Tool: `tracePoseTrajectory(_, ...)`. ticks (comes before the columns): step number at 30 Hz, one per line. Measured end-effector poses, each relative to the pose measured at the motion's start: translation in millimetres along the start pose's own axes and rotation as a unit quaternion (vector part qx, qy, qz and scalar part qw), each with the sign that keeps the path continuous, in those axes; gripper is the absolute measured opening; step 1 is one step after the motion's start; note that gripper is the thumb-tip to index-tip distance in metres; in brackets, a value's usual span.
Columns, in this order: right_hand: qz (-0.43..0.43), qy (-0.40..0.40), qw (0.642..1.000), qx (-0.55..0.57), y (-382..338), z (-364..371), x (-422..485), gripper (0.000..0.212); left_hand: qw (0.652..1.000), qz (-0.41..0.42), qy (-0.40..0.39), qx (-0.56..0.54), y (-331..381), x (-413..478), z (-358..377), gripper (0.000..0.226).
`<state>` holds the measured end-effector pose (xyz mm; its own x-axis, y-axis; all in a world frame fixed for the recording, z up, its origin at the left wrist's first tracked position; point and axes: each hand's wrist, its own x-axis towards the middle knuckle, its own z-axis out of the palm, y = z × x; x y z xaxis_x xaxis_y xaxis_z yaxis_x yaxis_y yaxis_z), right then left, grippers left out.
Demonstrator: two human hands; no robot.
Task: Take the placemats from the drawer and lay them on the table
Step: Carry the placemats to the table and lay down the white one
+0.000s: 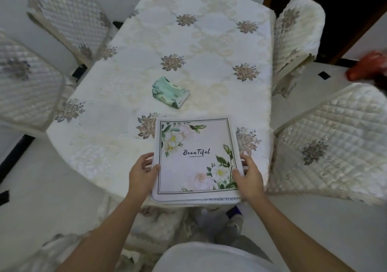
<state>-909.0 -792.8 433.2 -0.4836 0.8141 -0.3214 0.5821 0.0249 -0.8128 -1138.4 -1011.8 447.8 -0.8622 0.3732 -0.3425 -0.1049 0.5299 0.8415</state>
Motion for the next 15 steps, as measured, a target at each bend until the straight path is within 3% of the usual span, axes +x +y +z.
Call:
tracePoseTrajectory(9, 0.004, 0.039, 0.998, -0.048, -5, 10, 18, 0.039, 0.999, 0.015, -0.01, 0.045, -18, -3, -2, 0.039)
tracePoseTrajectory(15, -0.053, 0.011, 0.998, -0.043, -24, 35, 21, 0.042, 0.995, 0.076, 0.019, 0.069, -5, 13, -35, 0.04)
